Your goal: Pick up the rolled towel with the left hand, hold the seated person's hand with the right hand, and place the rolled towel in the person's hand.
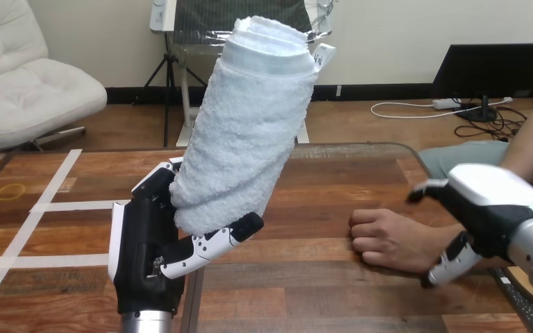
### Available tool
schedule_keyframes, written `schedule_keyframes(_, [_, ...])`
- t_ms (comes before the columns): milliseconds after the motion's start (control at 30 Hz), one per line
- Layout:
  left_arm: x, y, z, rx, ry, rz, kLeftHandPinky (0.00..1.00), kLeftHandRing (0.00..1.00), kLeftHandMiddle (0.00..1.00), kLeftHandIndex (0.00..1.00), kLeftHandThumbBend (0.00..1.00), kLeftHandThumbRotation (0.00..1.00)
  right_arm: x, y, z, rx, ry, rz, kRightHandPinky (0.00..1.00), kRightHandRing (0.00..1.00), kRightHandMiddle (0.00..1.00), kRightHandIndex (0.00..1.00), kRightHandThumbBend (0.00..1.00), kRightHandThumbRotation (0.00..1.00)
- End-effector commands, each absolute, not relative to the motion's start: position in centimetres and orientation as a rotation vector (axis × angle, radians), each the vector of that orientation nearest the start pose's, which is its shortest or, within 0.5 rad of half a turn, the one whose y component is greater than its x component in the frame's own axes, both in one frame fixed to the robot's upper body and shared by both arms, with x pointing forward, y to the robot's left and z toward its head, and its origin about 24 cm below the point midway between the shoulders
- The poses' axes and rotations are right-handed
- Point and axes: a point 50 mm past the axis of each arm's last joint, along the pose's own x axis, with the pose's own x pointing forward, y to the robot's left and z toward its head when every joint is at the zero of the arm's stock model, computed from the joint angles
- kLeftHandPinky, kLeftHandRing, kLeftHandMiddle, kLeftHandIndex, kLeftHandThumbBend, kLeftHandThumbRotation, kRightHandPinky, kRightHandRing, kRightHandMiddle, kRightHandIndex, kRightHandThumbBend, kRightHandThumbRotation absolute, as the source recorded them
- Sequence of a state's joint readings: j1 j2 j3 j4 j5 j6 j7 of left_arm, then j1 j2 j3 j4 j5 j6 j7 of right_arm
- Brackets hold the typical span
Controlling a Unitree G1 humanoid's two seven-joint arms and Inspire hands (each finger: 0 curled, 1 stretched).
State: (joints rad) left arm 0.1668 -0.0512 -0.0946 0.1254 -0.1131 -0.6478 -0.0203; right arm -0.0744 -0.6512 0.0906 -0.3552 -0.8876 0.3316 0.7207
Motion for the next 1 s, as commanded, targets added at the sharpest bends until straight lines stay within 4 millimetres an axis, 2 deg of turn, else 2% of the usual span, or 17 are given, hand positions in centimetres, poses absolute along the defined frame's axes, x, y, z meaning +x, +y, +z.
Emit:
schedule_keyframes(0, [21.6,13.2,6.0,-0.194,-0.486,0.006,0.31,0.35,0.4,0.48,0.53,0.0,26.7,-21.9,13.9,-1.542,0.3,0.326,0.85,0.92,0.91,0.86,0.82,0.0])
schedule_keyframes(400, [21.5,13.4,6.0,-0.186,-0.493,0.009,0.31,0.35,0.4,0.48,0.53,0.0,27.9,-22.4,13.6,-1.632,0.409,0.381,0.89,0.93,0.93,0.87,0.81,0.01])
schedule_keyframes(967, [21.3,13.5,6.1,-0.185,-0.496,0.025,0.31,0.35,0.4,0.48,0.54,0.0,29.0,-23.1,13.3,-1.683,0.462,0.367,0.91,0.96,0.94,0.88,0.81,0.04])
